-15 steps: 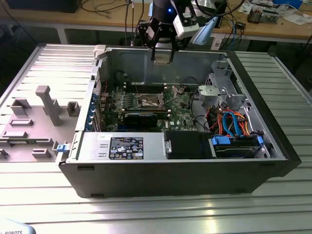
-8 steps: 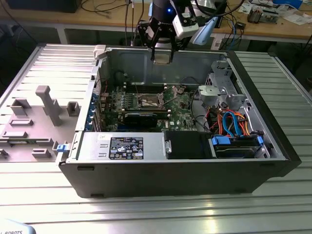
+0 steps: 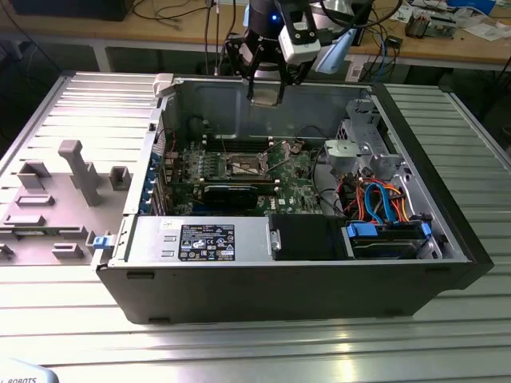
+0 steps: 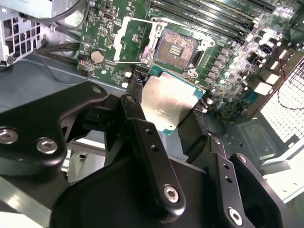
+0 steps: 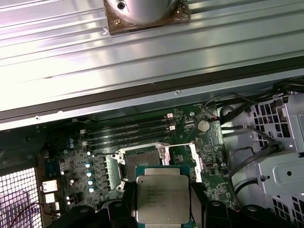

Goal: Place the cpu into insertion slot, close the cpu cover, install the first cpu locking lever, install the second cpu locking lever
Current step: 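Place the cpu into insertion slot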

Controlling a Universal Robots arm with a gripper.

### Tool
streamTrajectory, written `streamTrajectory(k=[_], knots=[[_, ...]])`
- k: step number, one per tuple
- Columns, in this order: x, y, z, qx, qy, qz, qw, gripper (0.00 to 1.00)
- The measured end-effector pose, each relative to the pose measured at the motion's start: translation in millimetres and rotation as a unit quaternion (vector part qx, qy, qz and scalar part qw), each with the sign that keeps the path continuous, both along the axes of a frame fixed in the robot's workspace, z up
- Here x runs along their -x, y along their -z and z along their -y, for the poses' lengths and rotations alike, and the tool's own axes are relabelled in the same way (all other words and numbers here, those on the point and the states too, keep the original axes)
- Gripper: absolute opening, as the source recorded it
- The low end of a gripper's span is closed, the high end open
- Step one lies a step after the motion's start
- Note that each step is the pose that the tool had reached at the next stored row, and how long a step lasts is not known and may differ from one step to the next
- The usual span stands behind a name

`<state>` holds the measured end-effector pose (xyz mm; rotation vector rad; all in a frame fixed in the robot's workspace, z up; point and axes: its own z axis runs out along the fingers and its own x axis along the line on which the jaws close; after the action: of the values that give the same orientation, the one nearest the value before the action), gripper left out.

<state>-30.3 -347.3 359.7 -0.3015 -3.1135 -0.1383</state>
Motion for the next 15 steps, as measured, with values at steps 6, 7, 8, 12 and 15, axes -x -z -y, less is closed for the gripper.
streamTrajectory(k=[6, 7, 8, 12, 15], knots=[[0.1, 2.9, 0.0, 0.0000, 0.037, 0.0000, 0.99931, 0.54], [0.1, 3.2, 0.0, 0.0000, 0.045, 0.0000, 0.99901, 0.54], [0.1, 3.3, 0.1, 0.0002, 0.051, -0.0001, 0.99868, 0.54], [0.1, 3.5, 0.0, 0.0003, 0.058, 0.0000, 0.99834, 0.54], [0.1, 3.5, 0.0, 0.0003, 0.058, 0.0000, 0.99833, 0.54]])
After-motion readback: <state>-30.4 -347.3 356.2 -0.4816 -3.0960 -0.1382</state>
